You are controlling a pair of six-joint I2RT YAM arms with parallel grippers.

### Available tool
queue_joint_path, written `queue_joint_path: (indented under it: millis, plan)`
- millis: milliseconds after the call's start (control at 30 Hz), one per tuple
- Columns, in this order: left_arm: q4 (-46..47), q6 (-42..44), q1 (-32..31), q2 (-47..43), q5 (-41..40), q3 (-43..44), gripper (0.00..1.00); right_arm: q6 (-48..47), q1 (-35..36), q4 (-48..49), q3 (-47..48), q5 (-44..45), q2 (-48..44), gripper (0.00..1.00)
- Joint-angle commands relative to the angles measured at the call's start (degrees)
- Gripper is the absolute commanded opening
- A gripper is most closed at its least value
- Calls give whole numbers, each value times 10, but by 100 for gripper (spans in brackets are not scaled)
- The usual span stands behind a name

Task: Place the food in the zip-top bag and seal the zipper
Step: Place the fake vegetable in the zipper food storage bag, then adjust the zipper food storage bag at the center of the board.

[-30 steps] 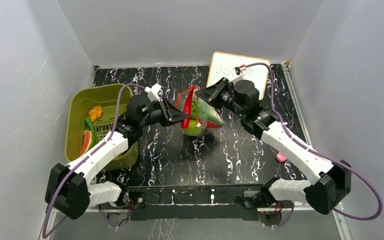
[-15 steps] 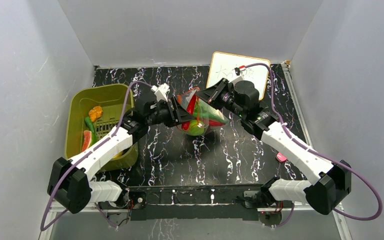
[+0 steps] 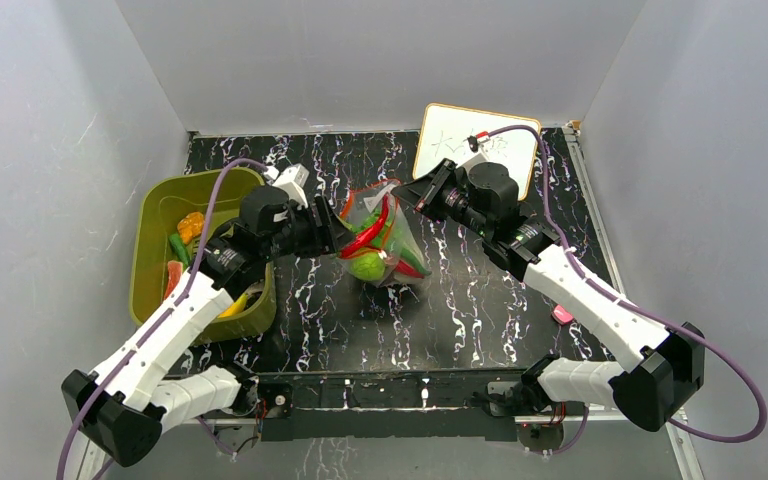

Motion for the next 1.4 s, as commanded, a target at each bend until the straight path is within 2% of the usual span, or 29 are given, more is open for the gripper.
queue_joint_path:
  millis: [0,100,300,467,700,733,800,1133,1367]
  plan:
    - [-95,50,-2,-3,-47,18,60,-10,0,48,13,8,-17,0]
    - [-99,61,-2,-3,-51,23,59,-15,0,44,11,9,-17,0]
    - [-105,58,-2,19,-72,25,52,-16,0,45,2,14,-27,0]
    - [-15,56,-1,41,-21,0,44,-10,0,53,-7,12,-34,0]
    - [93,37,-2,74,67,-32,27,-9,0,50,-12,16,-39,0]
    - [105,34,-2,75,75,-37,22,-8,0,50,-14,15,-39,0]
    - [114,32,-2,73,86,-39,0,-8,0,53,-20,11,-39,0]
    - [148,36,-2,28,80,17,0,-51,0,21,-76,39,-48,0]
    - [182,32,-2,55,106,19,0,-61,0,19,-52,12,-43,0]
